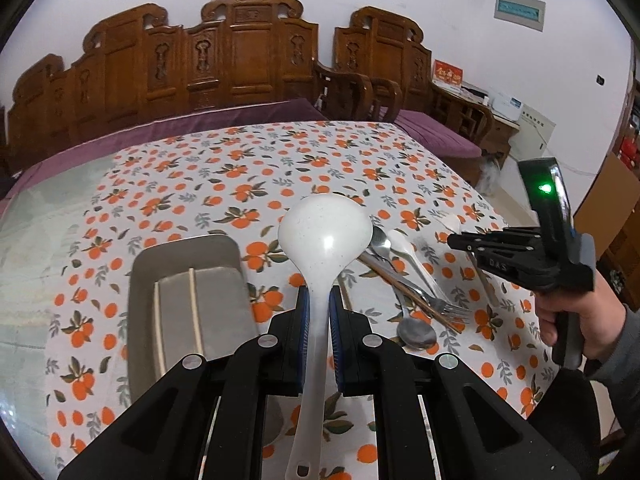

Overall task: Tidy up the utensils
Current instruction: 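Lift the white ladle with the left gripper while the right gripper grasps a white plastic fork, then lower the ladle into the grey tray with the left gripper while the right gripper places the fork there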

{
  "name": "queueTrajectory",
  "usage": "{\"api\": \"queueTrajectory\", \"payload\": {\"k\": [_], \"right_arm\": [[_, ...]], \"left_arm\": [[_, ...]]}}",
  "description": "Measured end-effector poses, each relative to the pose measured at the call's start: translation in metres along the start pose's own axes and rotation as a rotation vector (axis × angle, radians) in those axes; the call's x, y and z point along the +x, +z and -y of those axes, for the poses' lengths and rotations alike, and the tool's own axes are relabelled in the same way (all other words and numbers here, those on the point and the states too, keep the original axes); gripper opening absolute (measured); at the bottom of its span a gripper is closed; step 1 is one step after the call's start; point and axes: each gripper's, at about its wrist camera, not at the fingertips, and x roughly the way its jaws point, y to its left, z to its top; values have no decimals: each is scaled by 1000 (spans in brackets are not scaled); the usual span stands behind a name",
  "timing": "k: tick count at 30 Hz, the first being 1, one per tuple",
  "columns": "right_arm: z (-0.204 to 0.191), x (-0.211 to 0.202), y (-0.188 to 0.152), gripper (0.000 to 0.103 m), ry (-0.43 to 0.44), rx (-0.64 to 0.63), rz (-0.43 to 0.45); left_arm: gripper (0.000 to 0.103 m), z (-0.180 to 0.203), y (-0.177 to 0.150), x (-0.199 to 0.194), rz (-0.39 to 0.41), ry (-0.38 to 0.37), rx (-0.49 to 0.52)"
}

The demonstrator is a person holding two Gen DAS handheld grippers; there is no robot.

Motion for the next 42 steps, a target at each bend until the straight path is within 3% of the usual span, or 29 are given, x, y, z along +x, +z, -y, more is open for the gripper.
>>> {"api": "queueTrajectory", "payload": {"k": [10, 17, 36, 42], "right_arm": [[-69, -25, 5, 7, 164, -76, 86], [-100, -24, 7, 7, 245, -95, 90], [-152, -40, 12, 7, 260, -194, 81], [-158, -38, 16, 7, 251, -198, 75]], "left_arm": [[9, -34, -3, -5, -3, 61, -54], [9, -51, -3, 1, -23, 103, -72], [9, -108, -16, 55, -145, 122, -226], [9, -119, -17, 62, -149, 118, -266]]}}
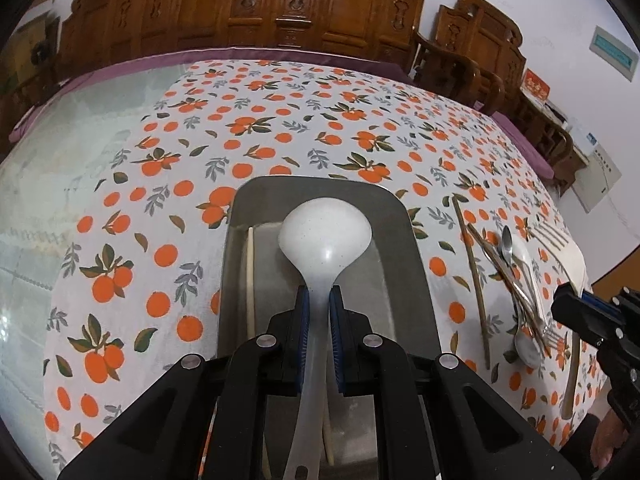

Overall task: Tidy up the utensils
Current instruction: 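Lower the ladle into the grey tray with the left gripper while the right gripper places the fork there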

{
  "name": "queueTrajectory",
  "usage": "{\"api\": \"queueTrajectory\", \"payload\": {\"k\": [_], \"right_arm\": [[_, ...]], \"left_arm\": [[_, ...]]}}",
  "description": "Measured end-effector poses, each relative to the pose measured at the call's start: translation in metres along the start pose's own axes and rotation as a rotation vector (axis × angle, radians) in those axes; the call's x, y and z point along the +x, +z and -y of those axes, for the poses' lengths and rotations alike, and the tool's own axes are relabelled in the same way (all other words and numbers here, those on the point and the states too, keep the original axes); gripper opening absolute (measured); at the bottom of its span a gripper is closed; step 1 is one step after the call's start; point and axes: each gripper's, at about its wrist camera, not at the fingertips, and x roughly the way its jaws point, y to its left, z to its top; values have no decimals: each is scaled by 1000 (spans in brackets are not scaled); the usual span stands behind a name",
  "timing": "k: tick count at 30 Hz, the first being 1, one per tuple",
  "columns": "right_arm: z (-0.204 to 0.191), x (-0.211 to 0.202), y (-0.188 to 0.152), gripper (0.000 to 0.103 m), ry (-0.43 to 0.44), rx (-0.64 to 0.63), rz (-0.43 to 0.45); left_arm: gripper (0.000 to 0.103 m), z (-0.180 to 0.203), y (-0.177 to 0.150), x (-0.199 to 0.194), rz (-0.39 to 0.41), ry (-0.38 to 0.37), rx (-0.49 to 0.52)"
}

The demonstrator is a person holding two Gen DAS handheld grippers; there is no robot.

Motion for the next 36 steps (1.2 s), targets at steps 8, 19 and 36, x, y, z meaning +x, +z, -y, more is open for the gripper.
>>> {"api": "queueTrajectory", "payload": {"k": [8, 19, 36], "right_arm": [[-5, 5, 8, 7, 0, -6, -3], [-23, 16, 17, 7, 37, -1, 5], [-59, 80, 37, 7, 124, 62, -40]], "left_arm": [[21, -1, 2, -10, 34, 15, 11], [26, -7, 8, -65, 155, 54, 56], [43, -55, 16, -103, 228, 91, -13]]}}
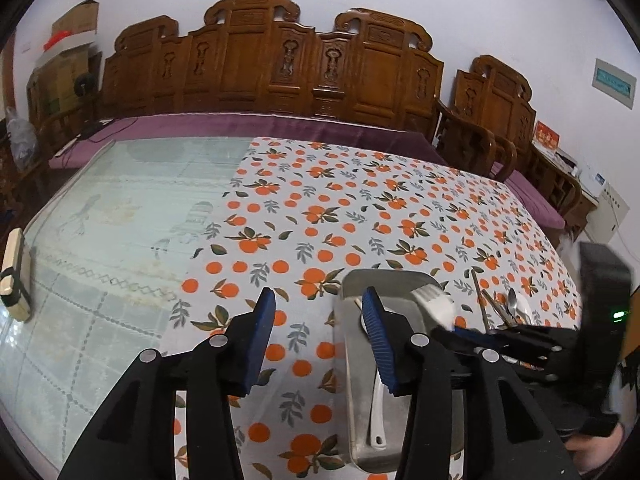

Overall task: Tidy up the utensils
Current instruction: 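Lower the ladle into the grey tray with the left gripper while the right gripper places the fork there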

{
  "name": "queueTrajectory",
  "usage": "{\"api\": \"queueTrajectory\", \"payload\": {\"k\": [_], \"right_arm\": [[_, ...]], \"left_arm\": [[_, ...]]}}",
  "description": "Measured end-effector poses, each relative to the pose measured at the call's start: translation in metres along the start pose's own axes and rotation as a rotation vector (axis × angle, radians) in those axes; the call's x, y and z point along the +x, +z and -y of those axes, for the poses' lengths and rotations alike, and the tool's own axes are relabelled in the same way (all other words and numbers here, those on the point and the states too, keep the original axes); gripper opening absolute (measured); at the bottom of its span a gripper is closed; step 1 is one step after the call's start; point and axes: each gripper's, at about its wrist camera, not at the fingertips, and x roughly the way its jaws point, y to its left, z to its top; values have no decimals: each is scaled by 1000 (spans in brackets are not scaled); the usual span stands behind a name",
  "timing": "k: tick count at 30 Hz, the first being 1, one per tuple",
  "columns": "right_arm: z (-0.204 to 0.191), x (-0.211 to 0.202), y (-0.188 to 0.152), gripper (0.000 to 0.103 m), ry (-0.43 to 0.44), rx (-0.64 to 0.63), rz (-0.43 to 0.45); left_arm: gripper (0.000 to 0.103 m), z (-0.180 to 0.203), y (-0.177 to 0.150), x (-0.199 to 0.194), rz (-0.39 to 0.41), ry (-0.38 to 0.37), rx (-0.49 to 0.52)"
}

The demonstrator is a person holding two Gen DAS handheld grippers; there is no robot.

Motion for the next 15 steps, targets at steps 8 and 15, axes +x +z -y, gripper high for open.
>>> {"api": "queueTrajectory", "payload": {"k": [8, 15], "right_arm": [[-5, 34, -9, 7, -16, -14, -60], [-6, 43, -15, 8, 22, -11, -93]], "left_arm": [[43, 0, -1, 2, -10, 8, 7], [44, 2, -2, 4, -19, 12, 14]]}}
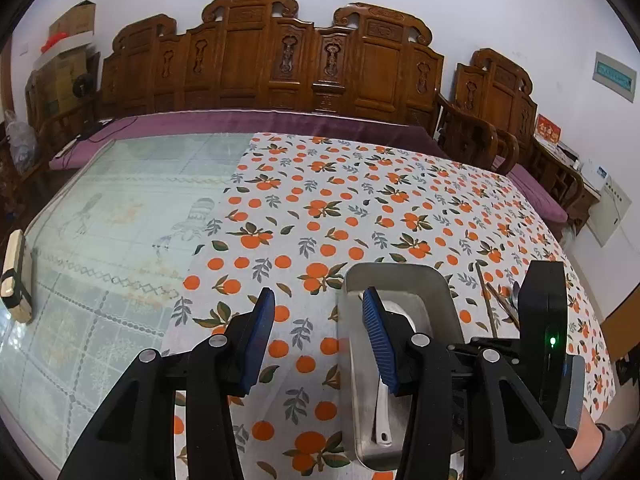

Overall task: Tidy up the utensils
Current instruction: 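Lower the ladle into the grey tray with the left gripper while the right gripper places the fork there, then move the right gripper to a white plastic spoon and close on it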

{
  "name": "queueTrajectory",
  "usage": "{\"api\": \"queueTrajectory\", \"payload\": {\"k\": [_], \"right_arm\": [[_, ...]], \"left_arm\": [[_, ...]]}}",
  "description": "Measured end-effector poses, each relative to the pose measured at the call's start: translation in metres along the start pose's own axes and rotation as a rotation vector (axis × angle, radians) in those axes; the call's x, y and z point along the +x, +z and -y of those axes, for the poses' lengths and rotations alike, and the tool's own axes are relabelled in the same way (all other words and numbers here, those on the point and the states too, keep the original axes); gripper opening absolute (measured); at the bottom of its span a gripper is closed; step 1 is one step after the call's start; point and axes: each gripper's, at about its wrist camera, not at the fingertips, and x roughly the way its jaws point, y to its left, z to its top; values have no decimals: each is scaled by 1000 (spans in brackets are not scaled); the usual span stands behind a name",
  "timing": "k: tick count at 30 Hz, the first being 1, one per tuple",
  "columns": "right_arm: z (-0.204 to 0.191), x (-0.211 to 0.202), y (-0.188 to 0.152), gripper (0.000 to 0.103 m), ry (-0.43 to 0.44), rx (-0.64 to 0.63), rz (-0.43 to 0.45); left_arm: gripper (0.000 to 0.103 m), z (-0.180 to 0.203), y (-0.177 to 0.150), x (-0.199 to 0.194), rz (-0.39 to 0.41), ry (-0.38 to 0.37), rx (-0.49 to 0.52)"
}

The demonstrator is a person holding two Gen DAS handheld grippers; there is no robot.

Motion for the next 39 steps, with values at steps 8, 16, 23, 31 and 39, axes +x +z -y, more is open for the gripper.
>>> {"api": "queueTrajectory", "payload": {"k": [8, 16, 23, 31, 39], "right_arm": [[0, -16, -4, 24, -5, -38, 38], [16, -51, -10, 24, -17, -56, 83], [65, -116, -39, 24, -82, -20, 142], [134, -150, -82, 24, -239, 21, 149], [172, -144, -102, 29, -285, 73, 161]], "left_arm": [[46, 1, -1, 2, -4, 6, 2], [51, 17, -3, 4, -4, -1, 29], [59, 56, -8, 10, -10, -32, 87], [59, 107, -22, 17, -24, -73, 173], [59, 144, -36, 22, -39, -123, 217]]}}
